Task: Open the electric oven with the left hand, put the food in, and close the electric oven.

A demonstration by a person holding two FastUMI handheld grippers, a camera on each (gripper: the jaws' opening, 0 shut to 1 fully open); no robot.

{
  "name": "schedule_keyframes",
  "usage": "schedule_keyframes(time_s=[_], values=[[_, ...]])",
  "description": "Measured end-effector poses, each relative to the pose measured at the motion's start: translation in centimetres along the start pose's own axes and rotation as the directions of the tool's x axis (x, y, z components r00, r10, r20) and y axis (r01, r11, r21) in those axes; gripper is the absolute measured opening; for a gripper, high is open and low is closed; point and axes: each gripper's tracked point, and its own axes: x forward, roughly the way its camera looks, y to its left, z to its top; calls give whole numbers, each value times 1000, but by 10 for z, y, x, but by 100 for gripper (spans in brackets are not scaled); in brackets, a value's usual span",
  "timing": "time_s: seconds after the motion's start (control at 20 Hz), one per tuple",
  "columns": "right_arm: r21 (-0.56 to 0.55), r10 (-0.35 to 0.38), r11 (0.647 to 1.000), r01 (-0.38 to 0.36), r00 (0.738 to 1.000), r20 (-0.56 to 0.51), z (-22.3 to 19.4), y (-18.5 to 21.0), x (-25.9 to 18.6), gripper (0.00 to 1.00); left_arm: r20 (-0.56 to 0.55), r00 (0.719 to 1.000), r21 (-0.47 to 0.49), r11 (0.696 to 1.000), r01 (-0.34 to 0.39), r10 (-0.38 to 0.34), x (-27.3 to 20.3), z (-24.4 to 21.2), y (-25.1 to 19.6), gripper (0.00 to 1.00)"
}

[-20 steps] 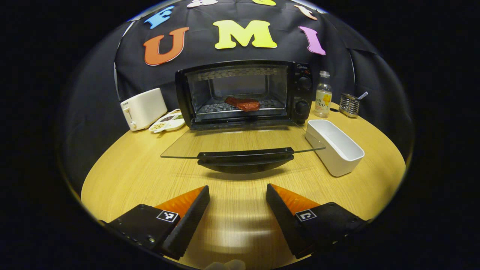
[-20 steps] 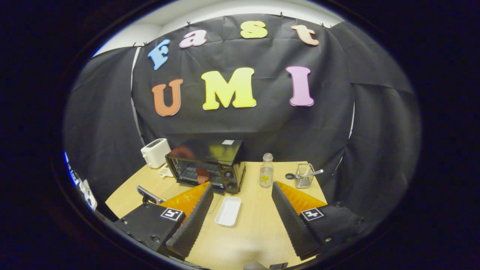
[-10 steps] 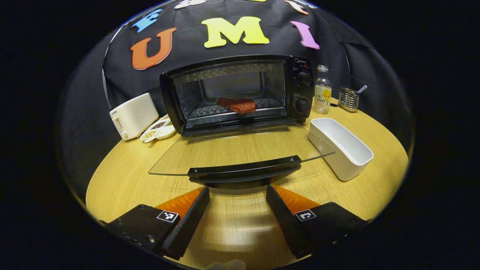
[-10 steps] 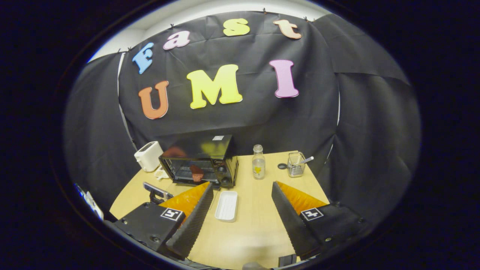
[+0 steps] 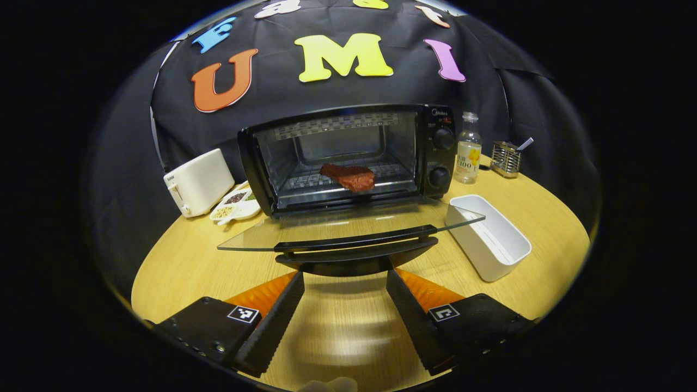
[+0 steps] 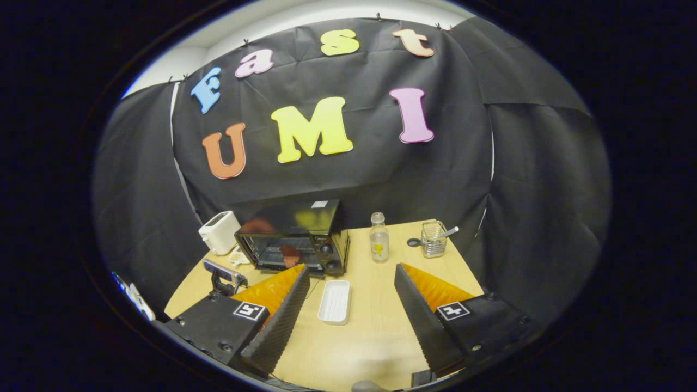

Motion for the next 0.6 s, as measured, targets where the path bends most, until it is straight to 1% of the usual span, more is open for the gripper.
schedule_keyframes(time_s=[0.05, 0.1, 0.15, 0.25, 0.3, 0.35, 0.4, 0.45, 0.5, 0.55, 0.6], values=[[6, -2, 1000, 2, 1000, 2, -1, -2, 0, 99, 10, 1000, -5, 1000, 0, 0, 1, 9, 1, 96], [12, -5, 1000, 5, 1000, 4, -1, -4, -2, 99, 22, 1000, -9, 1000, -1, 1, 2, 18, 2, 96], [18, -9, 1000, 8, 1000, 7, -1, -6, -4, 96, 36, 999, -10, 1000, -1, 1, 3, 28, 3, 97], [29, -19, 999, 18, 1000, 11, 0, -11, -6, 96, 64, 998, -1, 1000, -1, 1, 7, 48, 4, 96], [34, -25, 999, 25, 1000, 12, 0, -14, -7, 99, 77, 997, 5, 1000, -2, 1, 10, 58, 6, 96], [39, -31, 999, 30, 999, 14, 1, -17, -10, 96, 89, 996, 10, 1000, -2, 2, 14, 69, 7, 96], [42, -35, 999, 35, 999, 18, 2, -19, -12, 99, 98, 995, 10, 1000, -6, 5, 17, 77, 10, 96], [40, -39, 998, 39, 999, 21, 3, -20, -14, 96, 107, 994, 3, 1000, -6, 6, 19, 85, 11, 96], [38, -43, 998, 42, 999, 25, 4, -21, -15, 99, 115, 993, -9, 1000, -5, 6, 19, 90, 11, 96], [40, -44, 998, 43, 999, 31, 5, -21, -17, 96, 118, 993, -18, 1000, -2, 4, 19, 93, 10, 96], [39, -44, 998, 43, 998, 39, 7, -20, -19, 99, 123, 992, -20, 1000, 0, 2, 17, 94, 9, 96]])
